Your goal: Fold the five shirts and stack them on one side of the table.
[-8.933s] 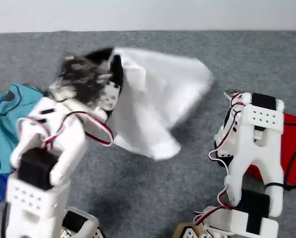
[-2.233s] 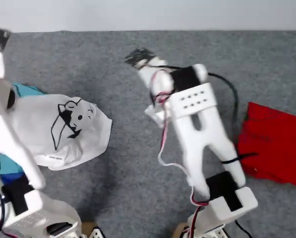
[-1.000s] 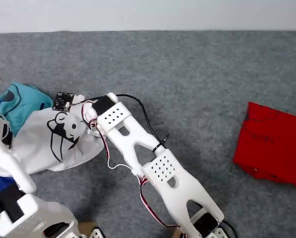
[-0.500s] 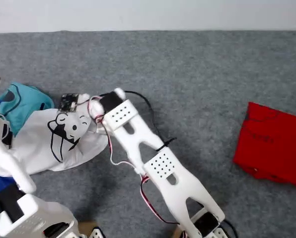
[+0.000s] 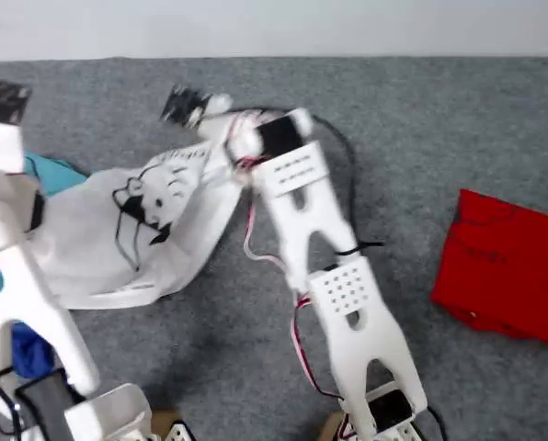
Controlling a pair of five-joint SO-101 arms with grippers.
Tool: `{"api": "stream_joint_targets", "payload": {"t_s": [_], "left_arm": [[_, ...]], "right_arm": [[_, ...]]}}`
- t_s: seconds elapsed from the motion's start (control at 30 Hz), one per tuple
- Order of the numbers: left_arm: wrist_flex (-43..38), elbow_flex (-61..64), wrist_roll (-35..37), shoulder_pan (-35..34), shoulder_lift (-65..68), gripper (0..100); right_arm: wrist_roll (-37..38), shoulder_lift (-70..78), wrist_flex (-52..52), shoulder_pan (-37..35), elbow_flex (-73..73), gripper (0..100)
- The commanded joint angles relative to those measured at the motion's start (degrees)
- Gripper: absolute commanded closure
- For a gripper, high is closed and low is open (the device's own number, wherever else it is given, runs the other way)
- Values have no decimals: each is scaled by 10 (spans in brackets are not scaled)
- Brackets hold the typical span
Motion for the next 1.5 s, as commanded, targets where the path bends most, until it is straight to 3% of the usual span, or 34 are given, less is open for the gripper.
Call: {"api": "stream_joint_targets", "payload": {"t_s": [0.0,0.23,0.5,1.1,1.47], "left_arm": [[-49,-20,57,30,-41,995],[-117,-88,154,43,-34,994],[-118,-211,160,43,32,994],[-65,-596,160,83,75,994],[-84,-673,159,81,58,994]], "right_arm": [[5,-97,22,58,-29,988],[5,-201,22,163,-29,988],[22,-274,22,252,-29,988],[39,-416,21,271,-30,988],[40,-491,21,271,-30,988]]}}
